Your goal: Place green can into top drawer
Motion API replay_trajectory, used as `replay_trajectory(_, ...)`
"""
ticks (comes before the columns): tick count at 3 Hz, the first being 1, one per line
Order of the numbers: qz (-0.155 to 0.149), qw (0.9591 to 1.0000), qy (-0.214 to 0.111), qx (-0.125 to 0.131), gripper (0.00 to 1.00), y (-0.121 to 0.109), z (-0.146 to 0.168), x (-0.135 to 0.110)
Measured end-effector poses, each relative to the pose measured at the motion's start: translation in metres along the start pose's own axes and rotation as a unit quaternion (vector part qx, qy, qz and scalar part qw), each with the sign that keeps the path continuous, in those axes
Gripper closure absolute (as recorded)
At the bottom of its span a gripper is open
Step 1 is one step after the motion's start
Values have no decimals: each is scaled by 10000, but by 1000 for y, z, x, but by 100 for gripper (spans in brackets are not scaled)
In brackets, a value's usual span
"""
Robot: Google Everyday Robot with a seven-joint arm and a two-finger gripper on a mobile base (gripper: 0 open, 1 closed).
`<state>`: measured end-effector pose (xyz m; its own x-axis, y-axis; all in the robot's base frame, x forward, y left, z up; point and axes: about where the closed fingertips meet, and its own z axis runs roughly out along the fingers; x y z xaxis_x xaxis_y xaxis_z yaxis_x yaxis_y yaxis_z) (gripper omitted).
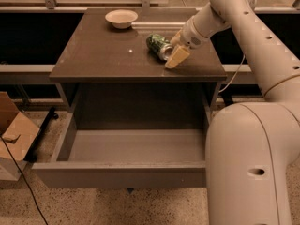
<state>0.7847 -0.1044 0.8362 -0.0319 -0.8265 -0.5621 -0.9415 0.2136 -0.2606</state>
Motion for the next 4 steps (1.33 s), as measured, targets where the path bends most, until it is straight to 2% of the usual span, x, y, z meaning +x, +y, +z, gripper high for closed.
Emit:
replay_trajectory(1, -20, 10000, -28, -11, 63, 0, -2, -2)
replay_trajectory(2, -53, 9999, -135, 0, 51, -2, -5, -10)
replay_trajectory(4, -62, 9998, -164, 0, 5, -3, -7, -13)
